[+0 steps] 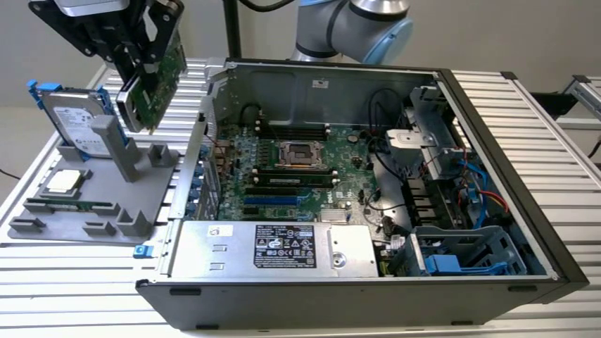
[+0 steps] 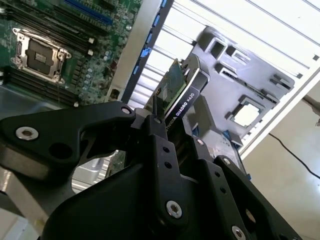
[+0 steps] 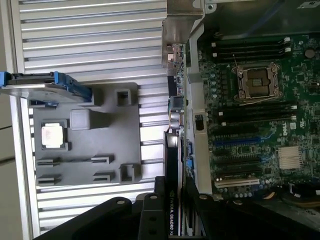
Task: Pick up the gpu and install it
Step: 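Pick up the gpu and move the gpu toward the slot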
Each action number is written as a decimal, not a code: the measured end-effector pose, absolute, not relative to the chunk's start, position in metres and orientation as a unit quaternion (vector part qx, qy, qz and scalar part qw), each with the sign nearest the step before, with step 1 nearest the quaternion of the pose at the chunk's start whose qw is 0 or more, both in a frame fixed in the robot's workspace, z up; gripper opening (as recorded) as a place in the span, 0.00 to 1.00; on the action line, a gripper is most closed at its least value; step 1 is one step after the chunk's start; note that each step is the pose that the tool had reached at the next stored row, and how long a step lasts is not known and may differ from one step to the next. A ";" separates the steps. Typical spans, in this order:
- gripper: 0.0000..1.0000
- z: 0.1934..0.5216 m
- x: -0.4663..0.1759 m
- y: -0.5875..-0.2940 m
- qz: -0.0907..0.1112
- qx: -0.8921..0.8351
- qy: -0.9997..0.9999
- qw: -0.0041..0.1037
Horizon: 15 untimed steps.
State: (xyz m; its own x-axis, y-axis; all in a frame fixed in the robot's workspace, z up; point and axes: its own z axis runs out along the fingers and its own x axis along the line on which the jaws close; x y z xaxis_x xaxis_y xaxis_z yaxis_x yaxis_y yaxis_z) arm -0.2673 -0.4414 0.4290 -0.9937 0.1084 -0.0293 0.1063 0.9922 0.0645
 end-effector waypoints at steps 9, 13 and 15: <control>0.00 0.429 -0.250 -0.441 0.031 0.054 0.998 0.015; 0.00 0.429 -0.243 -0.441 0.031 0.054 0.998 0.015; 0.00 0.429 -0.240 -0.441 0.031 0.054 0.998 0.015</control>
State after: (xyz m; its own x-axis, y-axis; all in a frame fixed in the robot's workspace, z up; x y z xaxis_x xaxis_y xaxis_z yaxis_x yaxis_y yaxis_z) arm -0.2396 -0.4414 0.4290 -0.9938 0.1084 -0.0260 0.1066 0.9922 0.0641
